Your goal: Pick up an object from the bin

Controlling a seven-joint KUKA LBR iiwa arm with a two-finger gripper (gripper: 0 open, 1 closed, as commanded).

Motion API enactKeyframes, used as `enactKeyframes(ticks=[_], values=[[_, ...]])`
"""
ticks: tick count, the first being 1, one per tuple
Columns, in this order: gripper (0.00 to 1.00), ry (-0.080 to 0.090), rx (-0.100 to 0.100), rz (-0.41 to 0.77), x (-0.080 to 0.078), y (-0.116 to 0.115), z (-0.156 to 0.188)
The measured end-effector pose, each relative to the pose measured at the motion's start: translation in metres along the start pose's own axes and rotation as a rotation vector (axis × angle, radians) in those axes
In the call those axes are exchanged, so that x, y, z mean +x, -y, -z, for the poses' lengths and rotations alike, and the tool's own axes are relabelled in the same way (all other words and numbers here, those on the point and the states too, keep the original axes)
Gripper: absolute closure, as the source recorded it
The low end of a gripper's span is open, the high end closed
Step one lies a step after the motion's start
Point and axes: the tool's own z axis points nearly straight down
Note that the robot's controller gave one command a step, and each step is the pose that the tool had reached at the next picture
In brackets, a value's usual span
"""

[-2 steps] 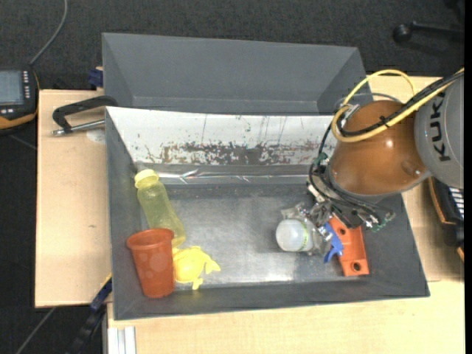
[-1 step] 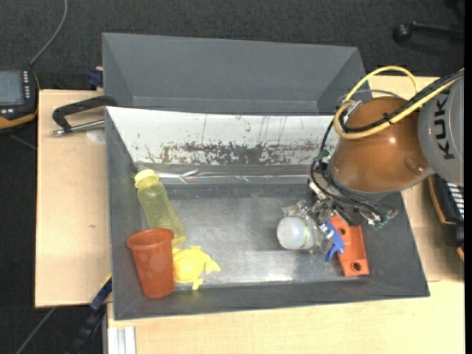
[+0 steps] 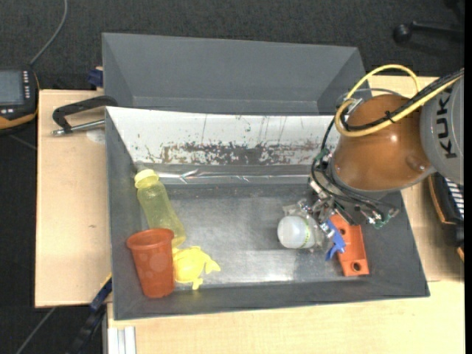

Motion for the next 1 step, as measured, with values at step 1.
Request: enactKeyframes(ticks=[1], values=[[1.0, -0.003, -0.004, 0.0, 0.0004, -0.0009, 0.0092]])
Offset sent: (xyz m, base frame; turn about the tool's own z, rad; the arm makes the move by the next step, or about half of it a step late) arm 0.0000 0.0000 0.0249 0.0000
